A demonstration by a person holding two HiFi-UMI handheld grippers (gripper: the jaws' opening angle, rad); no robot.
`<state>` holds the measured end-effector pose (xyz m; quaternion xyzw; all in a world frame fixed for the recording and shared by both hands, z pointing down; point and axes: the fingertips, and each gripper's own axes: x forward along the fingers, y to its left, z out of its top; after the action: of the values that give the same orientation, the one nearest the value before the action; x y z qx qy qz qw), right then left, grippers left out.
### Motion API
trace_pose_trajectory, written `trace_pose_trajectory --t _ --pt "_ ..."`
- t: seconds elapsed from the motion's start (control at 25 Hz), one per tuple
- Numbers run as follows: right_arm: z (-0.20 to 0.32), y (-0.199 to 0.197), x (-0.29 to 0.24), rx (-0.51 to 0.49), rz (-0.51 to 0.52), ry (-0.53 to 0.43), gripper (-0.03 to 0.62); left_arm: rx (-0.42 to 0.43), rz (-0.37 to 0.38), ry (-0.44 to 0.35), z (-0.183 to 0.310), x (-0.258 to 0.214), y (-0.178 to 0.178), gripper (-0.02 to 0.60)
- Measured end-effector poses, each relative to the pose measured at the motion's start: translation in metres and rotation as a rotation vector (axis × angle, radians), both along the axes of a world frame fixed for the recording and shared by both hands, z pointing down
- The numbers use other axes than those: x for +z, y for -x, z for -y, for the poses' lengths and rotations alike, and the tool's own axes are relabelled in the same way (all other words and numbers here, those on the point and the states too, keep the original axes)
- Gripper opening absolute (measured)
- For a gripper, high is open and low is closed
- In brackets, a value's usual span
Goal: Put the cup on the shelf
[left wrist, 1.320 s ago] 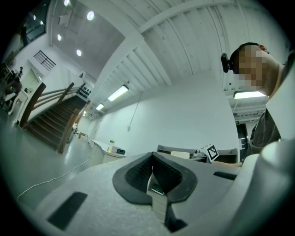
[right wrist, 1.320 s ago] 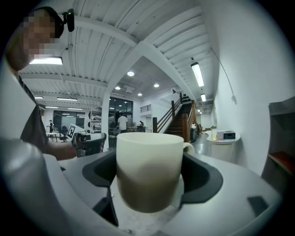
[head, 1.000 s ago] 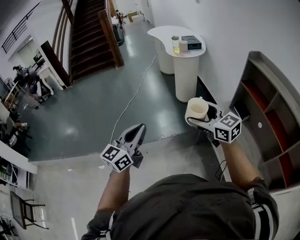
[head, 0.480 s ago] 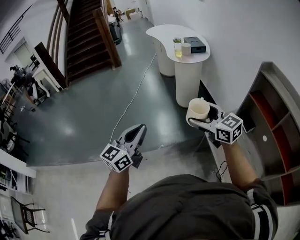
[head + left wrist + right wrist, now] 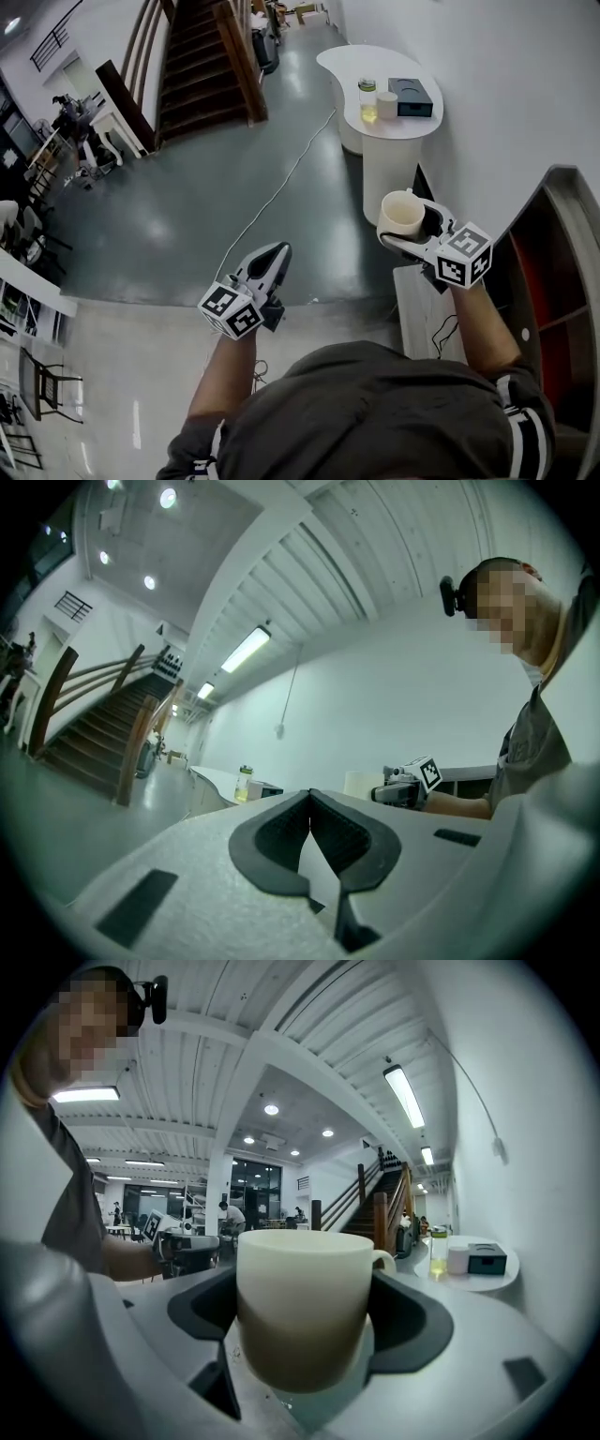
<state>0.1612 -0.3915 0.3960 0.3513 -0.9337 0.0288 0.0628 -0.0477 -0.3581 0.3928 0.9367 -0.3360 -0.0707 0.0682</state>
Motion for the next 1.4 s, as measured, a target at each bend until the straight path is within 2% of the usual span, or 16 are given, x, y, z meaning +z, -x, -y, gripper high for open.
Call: trace_pose_trajectory --t 0.2,0.52,0.92,1.12,1.4 --pt "0.022 -0.002 -0.002 0.018 0.028 -0.007 0.411 -0.008 0.011 -0.024 0.023 -0.01 0.008 0.0" --pt "0.034 0.04 -0.006 0.113 0.018 -0.009 0.411 0.036 0.009 -0.041 0.054 -0.009 0.067 0.001" --pt "0.036 0.033 -0.03 0.205 0.007 -0.033 0.411 0.121 -0.011 -0.077 0.065 -0.028 0.065 0.001" --pt "0.033 -0.013 -0.049 0.305 -0.004 -0.061 0.411 0.193 -0.013 -0.089 0.076 -0.041 0.022 0.002" --pt "0.019 -0.118 -0.083 0.511 -0.029 -0.11 0.411 0.363 -0.016 -0.127 0.09 -0.06 -0.092 0.001"
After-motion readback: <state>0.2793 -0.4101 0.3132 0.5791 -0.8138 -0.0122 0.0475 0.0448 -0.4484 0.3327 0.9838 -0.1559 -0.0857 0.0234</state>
